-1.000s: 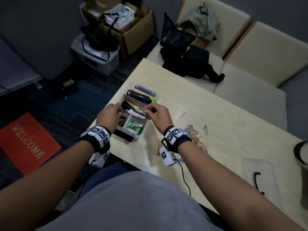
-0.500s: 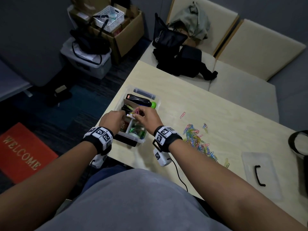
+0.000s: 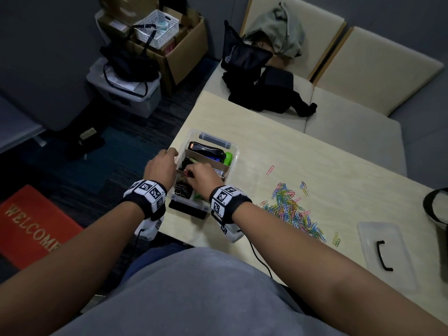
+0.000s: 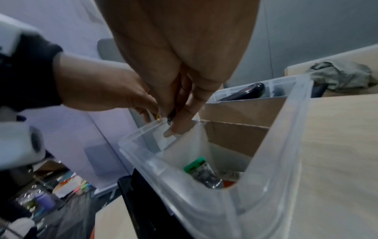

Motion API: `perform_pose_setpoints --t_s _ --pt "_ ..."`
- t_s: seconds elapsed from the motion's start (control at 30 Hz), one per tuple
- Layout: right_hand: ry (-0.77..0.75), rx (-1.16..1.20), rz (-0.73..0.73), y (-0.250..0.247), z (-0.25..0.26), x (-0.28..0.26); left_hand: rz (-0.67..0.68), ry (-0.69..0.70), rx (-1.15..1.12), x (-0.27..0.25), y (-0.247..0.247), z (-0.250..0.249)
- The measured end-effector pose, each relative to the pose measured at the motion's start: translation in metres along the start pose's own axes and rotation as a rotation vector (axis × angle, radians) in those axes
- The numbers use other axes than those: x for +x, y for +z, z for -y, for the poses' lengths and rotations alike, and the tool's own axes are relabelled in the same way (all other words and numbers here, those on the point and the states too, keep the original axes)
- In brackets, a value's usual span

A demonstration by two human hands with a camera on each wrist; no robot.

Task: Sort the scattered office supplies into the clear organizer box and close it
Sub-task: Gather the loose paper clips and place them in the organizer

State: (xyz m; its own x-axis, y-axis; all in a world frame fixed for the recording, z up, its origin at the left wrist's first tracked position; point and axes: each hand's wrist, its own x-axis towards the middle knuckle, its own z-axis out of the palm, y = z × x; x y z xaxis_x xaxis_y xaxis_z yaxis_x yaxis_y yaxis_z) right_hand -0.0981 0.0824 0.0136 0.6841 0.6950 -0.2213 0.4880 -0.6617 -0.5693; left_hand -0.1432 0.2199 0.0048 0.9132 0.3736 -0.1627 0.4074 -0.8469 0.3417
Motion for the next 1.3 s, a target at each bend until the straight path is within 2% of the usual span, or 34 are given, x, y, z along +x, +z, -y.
perform_pose_setpoints --t_s 0.2,0.3,0.53,0.73,0.87,1.03,1.3 --pt "-0.017 -0.27 0.112 0.009 0.003 0.003 -0.005 0.013 0.008 0.001 0.002 0.001" --pt "-0.022 -0.301 0.131 0.01 0.002 0.004 -0.01 0.012 0.009 0.001 0.003 0.001" --pt "-0.032 -0.077 0.136 0.006 -0.007 0.003 -0.02 -0.014 0.053 -0.001 0.004 -0.005" --pt "-0.027 0.093 -0.019 -0.002 -0.021 -0.01 -0.104 -0.044 0.062 -0.003 0.011 -0.018" --pt "-0.009 0.159 -0.128 -0.011 -0.039 -0.023 -0.221 0.027 0.003 -0.004 0.017 -0.041" --pt "0.07 0.192 -0.25 -0.028 -0.07 -0.048 -0.16 0.139 -0.038 -0.004 0.022 -0.086" --pt "0.259 0.143 -0.28 -0.052 -0.141 -0.092 -0.107 0.367 -0.16 -0.01 0.053 -0.156"
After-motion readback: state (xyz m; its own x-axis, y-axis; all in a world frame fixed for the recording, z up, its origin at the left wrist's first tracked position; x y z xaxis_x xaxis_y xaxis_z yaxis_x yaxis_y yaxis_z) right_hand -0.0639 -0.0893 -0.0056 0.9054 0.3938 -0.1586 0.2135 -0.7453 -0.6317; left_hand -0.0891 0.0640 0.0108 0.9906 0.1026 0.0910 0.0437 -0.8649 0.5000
